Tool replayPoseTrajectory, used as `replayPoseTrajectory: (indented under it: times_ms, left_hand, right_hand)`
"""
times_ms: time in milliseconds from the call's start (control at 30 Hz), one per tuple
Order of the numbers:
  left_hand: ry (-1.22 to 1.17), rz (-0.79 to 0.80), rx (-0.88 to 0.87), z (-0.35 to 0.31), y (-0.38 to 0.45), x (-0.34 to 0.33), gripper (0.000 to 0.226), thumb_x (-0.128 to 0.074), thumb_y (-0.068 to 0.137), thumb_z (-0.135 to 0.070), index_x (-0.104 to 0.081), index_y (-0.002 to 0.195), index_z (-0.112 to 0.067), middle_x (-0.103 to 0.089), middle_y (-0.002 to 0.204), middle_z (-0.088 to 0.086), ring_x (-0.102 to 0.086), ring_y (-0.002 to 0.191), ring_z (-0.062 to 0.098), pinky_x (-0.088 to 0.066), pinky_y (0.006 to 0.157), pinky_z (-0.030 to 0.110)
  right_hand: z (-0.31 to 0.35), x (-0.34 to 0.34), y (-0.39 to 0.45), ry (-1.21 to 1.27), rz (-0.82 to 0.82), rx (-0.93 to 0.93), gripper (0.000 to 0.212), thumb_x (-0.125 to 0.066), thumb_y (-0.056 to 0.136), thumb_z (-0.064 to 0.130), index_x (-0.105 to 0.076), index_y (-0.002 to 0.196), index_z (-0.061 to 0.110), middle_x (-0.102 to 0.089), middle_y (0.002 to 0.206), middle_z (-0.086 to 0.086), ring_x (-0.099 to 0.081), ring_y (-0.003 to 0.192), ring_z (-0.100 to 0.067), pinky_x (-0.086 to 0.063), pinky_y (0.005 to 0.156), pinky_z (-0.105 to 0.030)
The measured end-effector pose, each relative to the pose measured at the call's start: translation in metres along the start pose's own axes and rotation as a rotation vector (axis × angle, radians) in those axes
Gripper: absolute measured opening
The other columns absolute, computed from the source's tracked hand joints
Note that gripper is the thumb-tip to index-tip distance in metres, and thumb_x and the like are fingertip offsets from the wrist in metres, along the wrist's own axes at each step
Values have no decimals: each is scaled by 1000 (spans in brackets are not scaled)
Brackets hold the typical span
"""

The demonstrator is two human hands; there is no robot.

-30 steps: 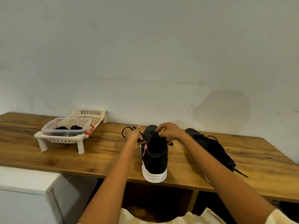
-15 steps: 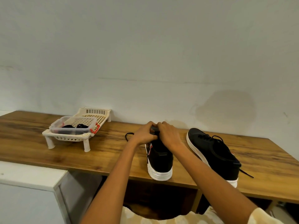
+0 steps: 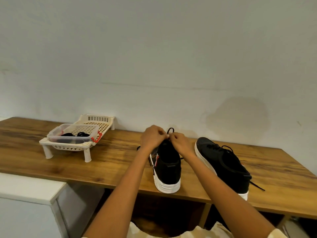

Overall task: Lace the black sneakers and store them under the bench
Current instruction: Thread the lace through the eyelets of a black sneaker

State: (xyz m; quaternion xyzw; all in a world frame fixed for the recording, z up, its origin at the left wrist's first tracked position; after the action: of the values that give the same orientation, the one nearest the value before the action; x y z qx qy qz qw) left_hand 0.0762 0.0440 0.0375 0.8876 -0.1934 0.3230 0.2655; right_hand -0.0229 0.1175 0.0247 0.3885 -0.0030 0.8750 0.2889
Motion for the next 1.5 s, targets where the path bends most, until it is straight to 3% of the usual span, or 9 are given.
replayPoseTrajectory:
  times_ms: [200,333,567,700,800,933,1233,1400,1500]
  left_hand:
    - [-879,-42,250,-20,2,6,24,-68,86,-24,-69,98,-4,-68,85,-1,-54,70,10,-48,64,21]
    - [-632,-42,105,-2,0,0,26,-54,95,-29,-72,95,-10,-71,98,8,-62,85,10,-50,82,30]
    - [-266,182,-33,27,-6,-6,16,-63,88,-32,-74,88,-21,-69,92,-6,-62,91,12,-51,89,37]
    - [-416,-104,-21,13,-1,2,13,-68,85,-25,-76,89,-15,-72,89,1,-64,79,6,-50,79,25]
    - [-655,-143,-1,-1,1,4,8,-69,84,-19,-75,88,-16,-72,85,1,-62,71,-5,-50,72,14]
    - [-720,-133,17,-3,0,-3,11,-66,87,-20,-74,91,-15,-71,84,0,-62,75,5,-50,71,19]
    - [-300,180,-9,45,-7,-16,26,-48,98,-19,-67,115,-13,-65,114,0,-57,106,14,-45,93,28]
    - [-206,183,-123,45,-5,-18,25,-51,95,-10,-68,112,-17,-63,111,-2,-56,97,11,-45,85,25]
    - [-118,102,-103,45,-1,-23,14,-57,92,-20,-69,99,-18,-64,102,1,-58,94,16,-49,85,34]
  right_hand:
    - [-7,6,-6,130,124,140,21,-55,93,25,-71,103,16,-58,91,10,-53,83,-4,-41,72,-16]
    - [4,10,4,104,-79,173,22,-63,89,30,-66,70,21,-57,61,10,-50,56,-1,-42,61,-24]
    - [49,67,30,818,-312,112,15,-64,89,20,-70,88,6,-65,72,-3,-60,65,-12,-57,68,-25]
    - [15,41,22,501,-72,105,20,-56,94,19,-70,100,4,-68,83,-8,-63,78,-18,-56,85,-41]
    - [-4,13,6,149,207,157,21,-57,93,25,-69,106,14,-67,93,3,-63,89,-12,-51,80,-25]
    - [2,6,3,55,4,194,27,-60,91,30,-68,73,12,-65,68,-6,-61,65,-20,-44,62,-29]
    - [39,73,38,811,-316,40,15,-60,92,17,-67,92,4,-69,81,-9,-66,55,-14,-57,56,-23]
    - [-11,62,47,522,-186,-147,22,-61,91,10,-64,96,-11,-67,81,-21,-64,49,-14,-58,55,-26]
    - [-42,47,39,-9,-14,-194,21,-58,93,12,-63,89,-8,-64,76,-19,-59,51,-20,-57,67,-34]
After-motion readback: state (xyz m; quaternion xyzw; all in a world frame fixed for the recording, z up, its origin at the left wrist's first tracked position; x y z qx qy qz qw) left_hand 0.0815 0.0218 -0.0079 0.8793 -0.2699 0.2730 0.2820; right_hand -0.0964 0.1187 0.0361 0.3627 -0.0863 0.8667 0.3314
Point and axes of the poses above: each hand's wrist, its own y-axis towards the middle knuckle, its own x-axis out of the back of the hand, z = x × y, the point moved 1 cm from there along y, towards the middle knuckle
